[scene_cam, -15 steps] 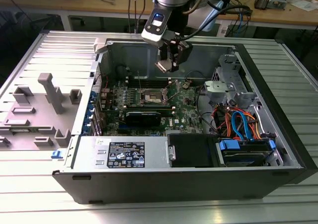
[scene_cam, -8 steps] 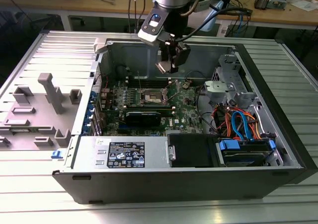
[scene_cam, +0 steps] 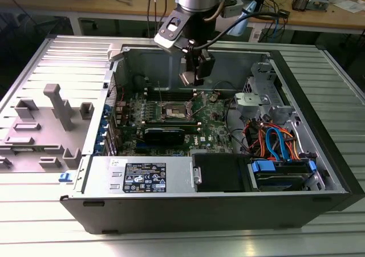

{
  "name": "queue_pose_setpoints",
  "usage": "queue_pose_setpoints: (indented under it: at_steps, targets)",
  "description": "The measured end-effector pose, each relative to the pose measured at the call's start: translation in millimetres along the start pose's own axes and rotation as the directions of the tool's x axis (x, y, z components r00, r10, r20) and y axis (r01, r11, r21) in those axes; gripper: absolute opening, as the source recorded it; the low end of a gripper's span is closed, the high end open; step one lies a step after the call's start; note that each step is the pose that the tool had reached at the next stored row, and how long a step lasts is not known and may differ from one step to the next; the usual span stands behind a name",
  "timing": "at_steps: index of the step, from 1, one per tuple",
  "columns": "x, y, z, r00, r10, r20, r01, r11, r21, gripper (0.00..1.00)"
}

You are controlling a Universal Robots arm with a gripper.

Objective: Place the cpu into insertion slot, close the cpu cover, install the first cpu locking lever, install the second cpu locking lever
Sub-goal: 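Place the cpu into insertion slot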

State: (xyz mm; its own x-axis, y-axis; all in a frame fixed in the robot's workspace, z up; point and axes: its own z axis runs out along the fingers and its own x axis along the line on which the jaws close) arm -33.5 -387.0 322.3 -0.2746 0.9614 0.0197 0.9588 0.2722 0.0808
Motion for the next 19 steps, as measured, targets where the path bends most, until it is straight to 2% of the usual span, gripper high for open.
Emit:
queue_pose_setpoints:
  at_steps: [3,7,14,16,19]
  targets:
    - [0.0,-0.1,1.9,0.9988,0.049,0.0036,-0.049,0.9988,0.0006,0.55]
    - [-0.1,-0.4,4.8,0.9938,0.111,0.0078,-0.111,0.9938,0.0022,0.55]
    - [-0.2,-0.9,10.5,0.9770,0.213,0.0143,-0.213,0.9770,0.0124,0.55]
    - [-0.3,-1.0,13.1,0.9675,0.252,0.0175,-0.253,0.9674,0.0183,0.55]
    - [-0.4,-0.7,15.0,0.9643,0.264,0.0180,-0.265,0.9632,0.0457,0.55]
